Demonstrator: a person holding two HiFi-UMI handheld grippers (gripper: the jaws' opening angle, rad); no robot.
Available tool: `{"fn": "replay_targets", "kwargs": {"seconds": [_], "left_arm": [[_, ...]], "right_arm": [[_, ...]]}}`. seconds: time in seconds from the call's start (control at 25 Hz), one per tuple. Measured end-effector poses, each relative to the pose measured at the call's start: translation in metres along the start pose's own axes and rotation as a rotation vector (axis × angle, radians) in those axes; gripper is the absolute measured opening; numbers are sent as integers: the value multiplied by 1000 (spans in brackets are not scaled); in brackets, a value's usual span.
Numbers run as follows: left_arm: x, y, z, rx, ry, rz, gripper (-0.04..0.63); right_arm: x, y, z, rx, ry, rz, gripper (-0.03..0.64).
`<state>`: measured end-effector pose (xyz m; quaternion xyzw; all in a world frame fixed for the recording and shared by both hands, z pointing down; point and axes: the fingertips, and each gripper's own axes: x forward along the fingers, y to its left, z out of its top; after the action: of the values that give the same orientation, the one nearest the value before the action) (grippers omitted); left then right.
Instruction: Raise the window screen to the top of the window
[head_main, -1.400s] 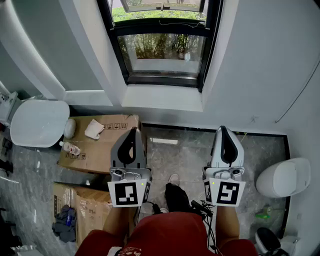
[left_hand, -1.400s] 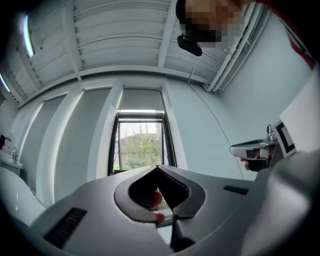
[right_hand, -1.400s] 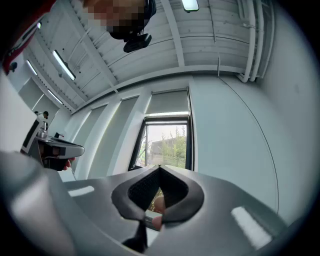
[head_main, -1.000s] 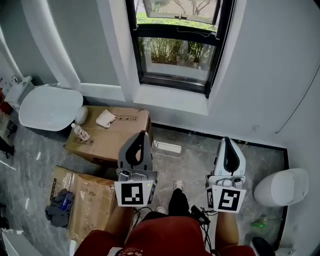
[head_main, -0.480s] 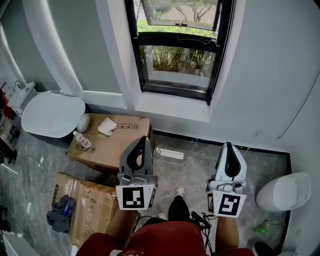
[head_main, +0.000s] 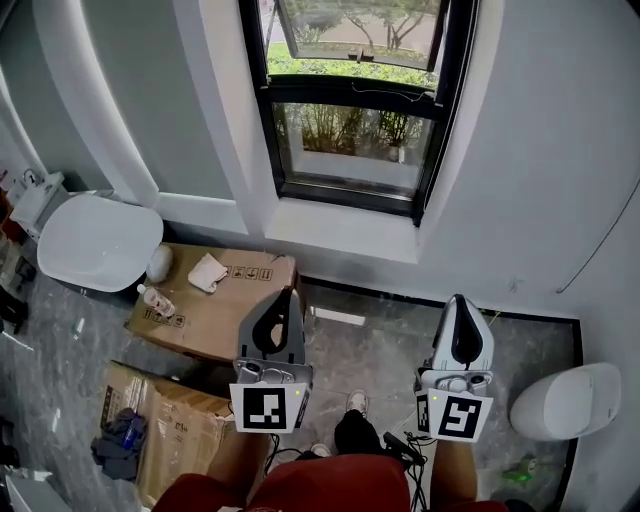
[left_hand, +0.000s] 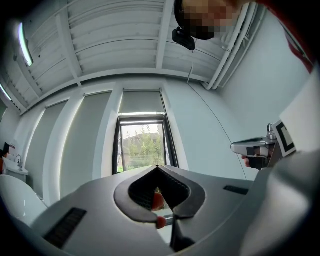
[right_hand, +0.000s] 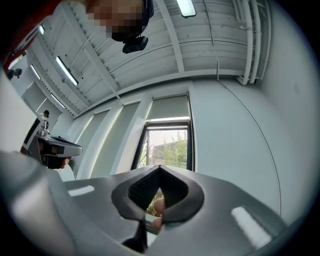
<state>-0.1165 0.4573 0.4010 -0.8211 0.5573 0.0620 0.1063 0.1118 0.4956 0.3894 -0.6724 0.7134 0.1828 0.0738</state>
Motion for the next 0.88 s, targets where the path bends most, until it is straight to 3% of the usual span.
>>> {"fn": "replay_targets", "kwargs": {"seconds": [0.36,0.88], "left_arm": [[62,9,-15,-9,28,25,5],[148,-22,-24,9,5,54,5]], "right_arm": [[60,-19,-24,8,3,25,9],[121,-84,-60,14,25,32,9]]}}
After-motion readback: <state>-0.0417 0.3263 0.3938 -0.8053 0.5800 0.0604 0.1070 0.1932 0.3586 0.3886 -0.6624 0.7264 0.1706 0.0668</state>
